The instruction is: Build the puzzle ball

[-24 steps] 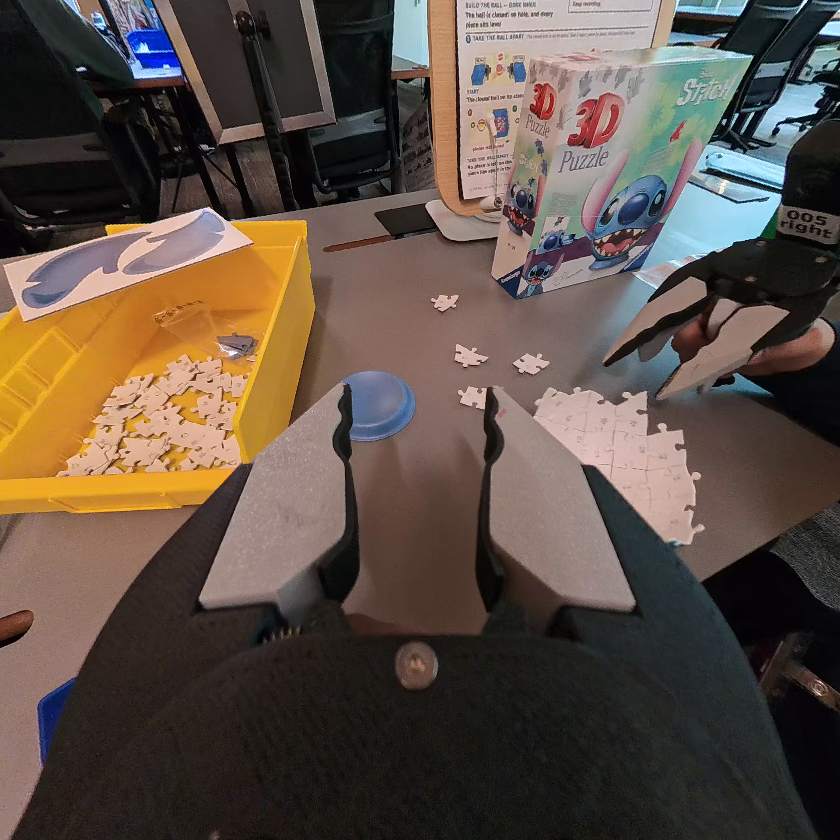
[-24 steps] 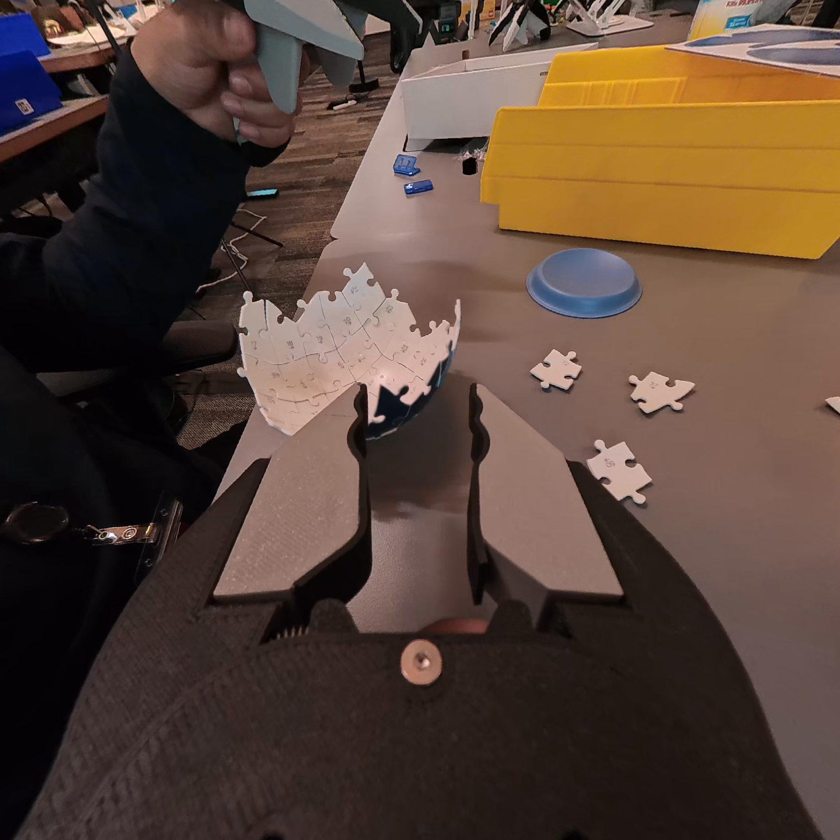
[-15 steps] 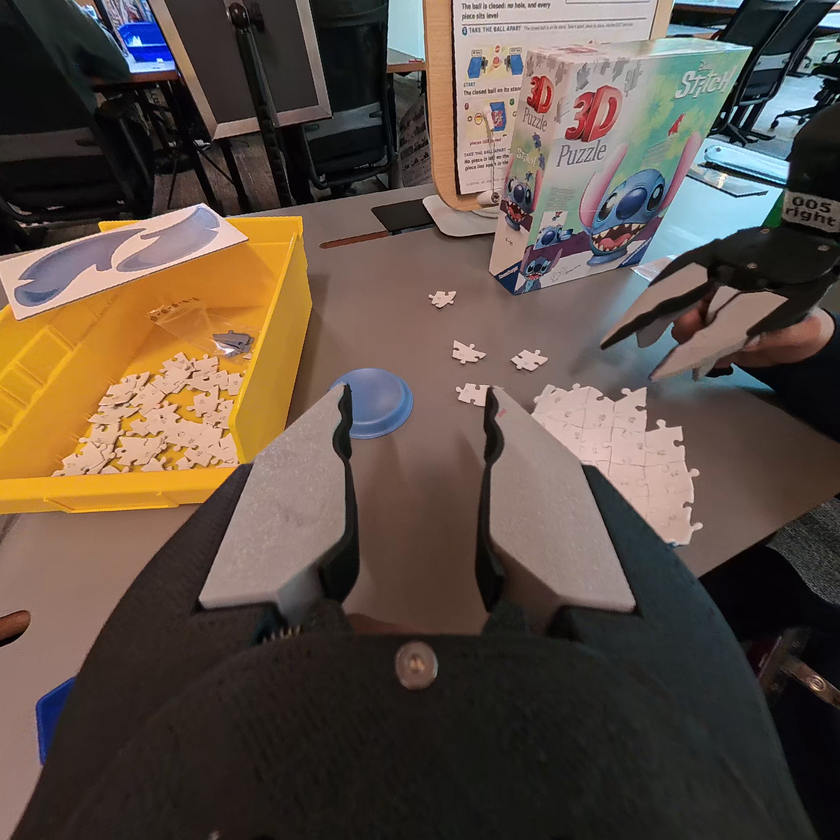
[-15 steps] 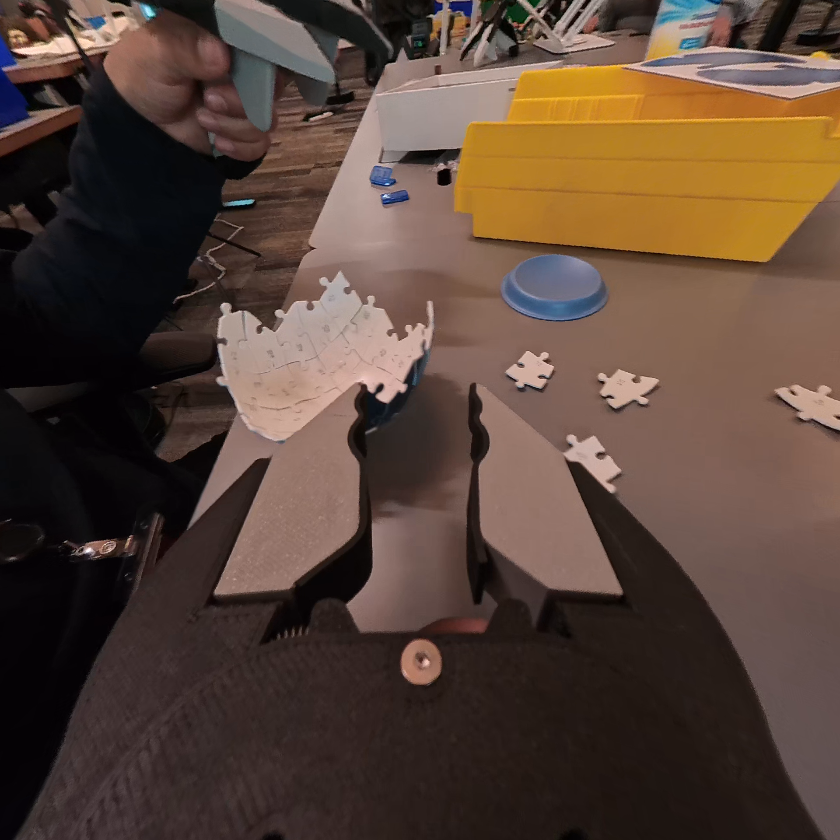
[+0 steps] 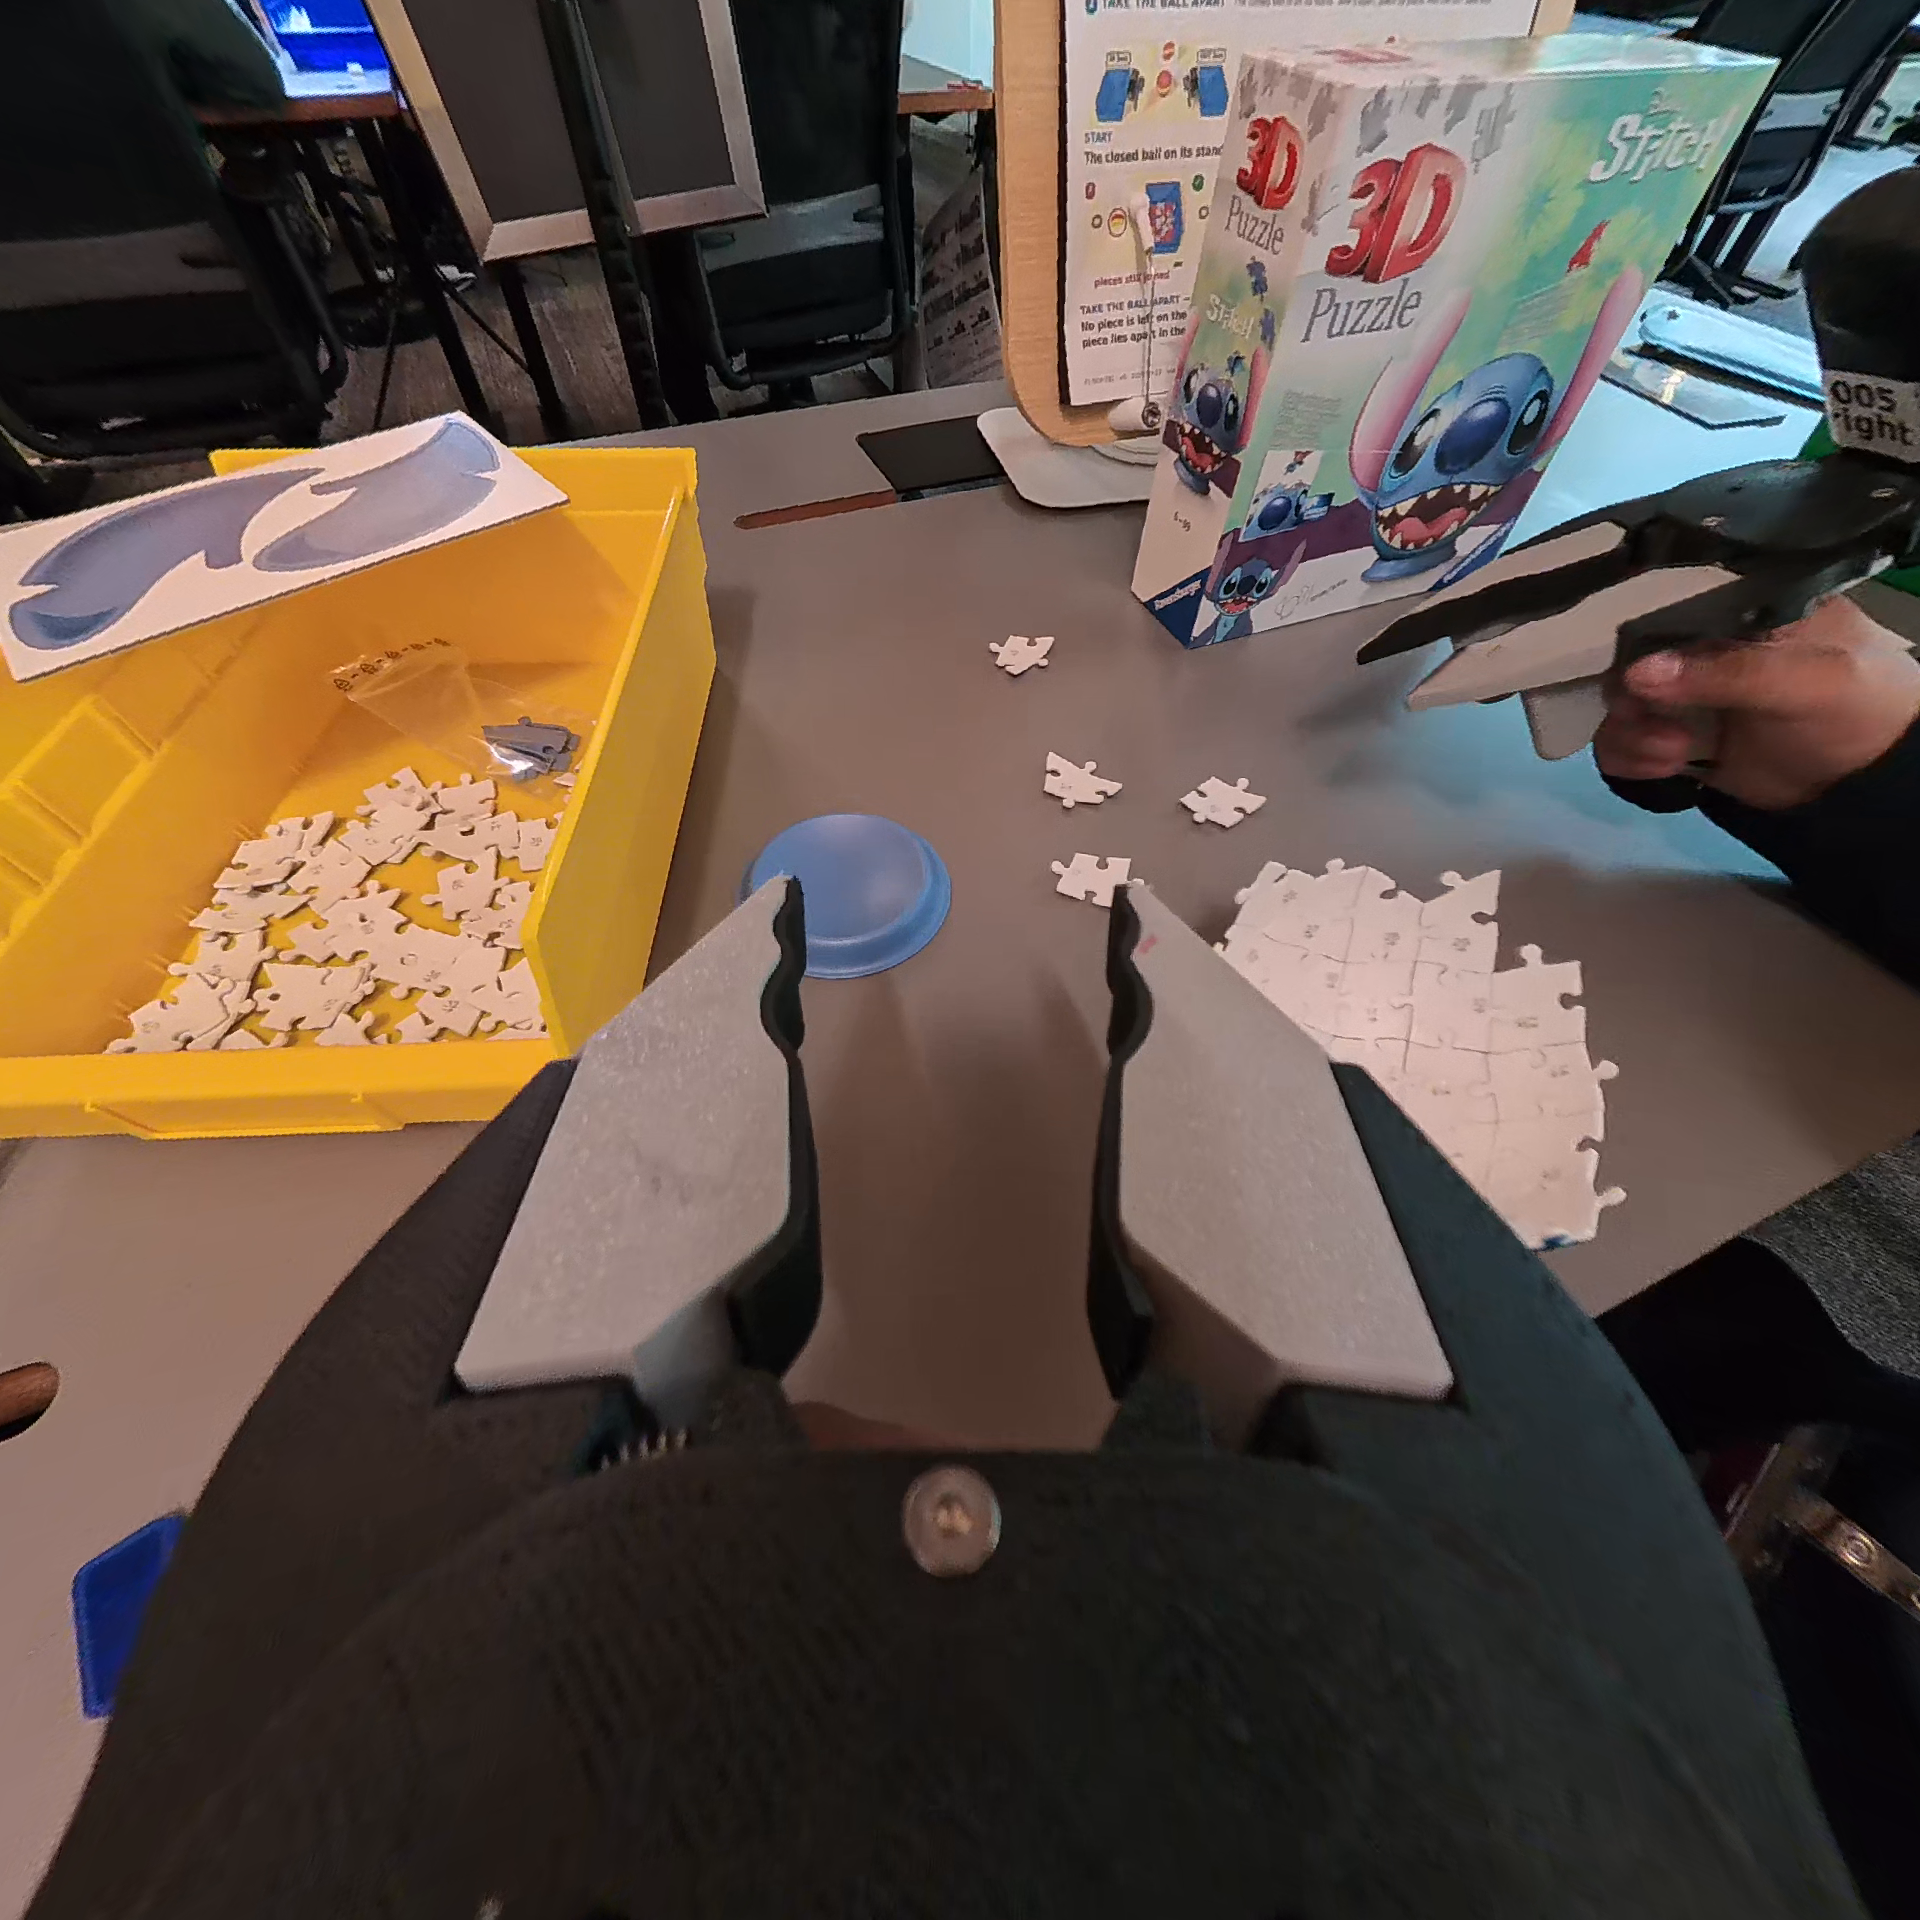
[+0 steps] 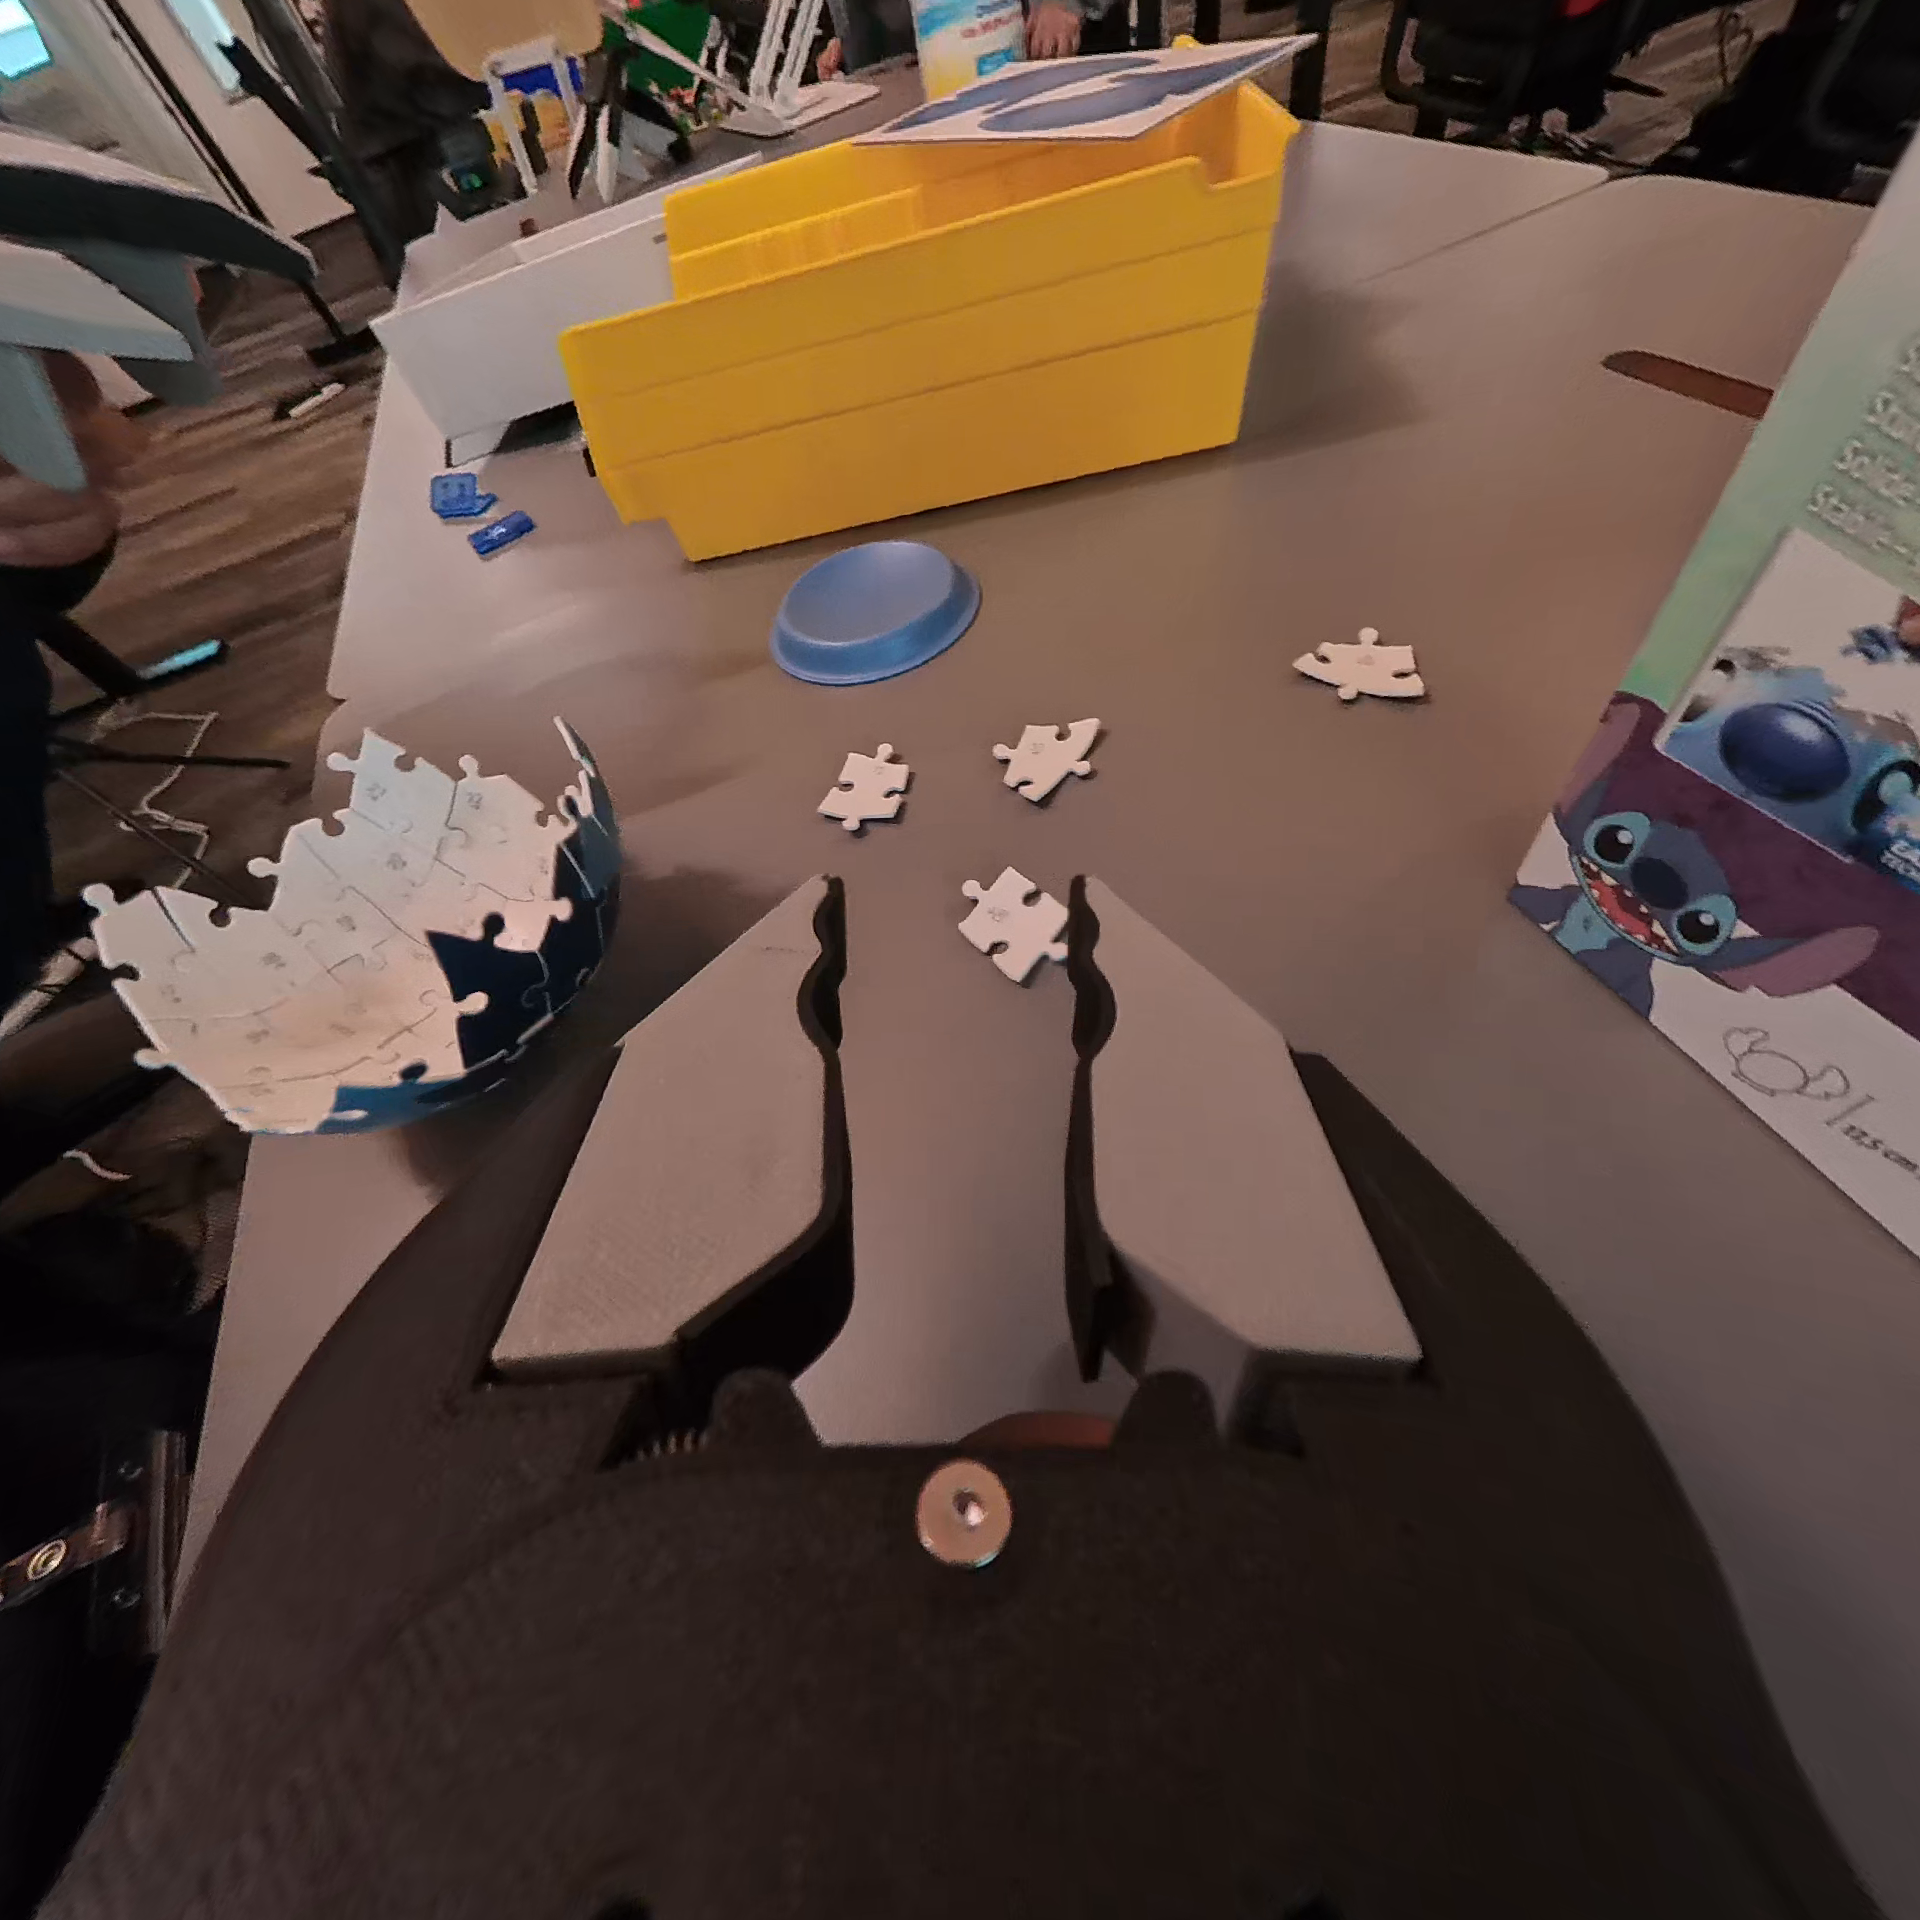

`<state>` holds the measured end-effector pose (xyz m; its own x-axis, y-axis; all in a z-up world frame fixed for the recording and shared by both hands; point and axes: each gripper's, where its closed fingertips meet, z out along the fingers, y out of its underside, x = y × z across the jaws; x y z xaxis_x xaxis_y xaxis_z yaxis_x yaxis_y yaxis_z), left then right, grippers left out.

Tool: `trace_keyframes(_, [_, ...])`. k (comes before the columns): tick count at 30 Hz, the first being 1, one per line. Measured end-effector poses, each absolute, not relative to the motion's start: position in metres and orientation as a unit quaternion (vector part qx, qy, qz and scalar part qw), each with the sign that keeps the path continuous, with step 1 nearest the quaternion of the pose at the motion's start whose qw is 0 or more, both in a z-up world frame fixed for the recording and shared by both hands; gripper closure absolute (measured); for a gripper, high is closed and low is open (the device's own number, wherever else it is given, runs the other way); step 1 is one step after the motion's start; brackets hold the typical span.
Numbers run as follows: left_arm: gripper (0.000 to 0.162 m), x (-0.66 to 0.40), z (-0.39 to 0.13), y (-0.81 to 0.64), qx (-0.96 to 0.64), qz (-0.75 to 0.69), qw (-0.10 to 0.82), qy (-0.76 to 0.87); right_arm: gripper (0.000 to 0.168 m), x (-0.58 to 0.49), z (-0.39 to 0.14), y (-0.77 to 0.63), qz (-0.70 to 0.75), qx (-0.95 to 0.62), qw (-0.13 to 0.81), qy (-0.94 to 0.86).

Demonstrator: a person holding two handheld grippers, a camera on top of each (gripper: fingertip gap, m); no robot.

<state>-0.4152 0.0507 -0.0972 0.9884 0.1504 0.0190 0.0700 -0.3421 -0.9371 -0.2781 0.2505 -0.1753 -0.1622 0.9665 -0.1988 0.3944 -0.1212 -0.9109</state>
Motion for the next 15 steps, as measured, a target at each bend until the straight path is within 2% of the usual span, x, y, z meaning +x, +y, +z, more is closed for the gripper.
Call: trace_keyframes(15, [0.104, -0.421, -0.11, 0.055, -0.828, 0.027, 0.555, -0.077, 0.129, -0.279, -0.185, 0.252, 0.459, -0.589, 0.291, -0.598])
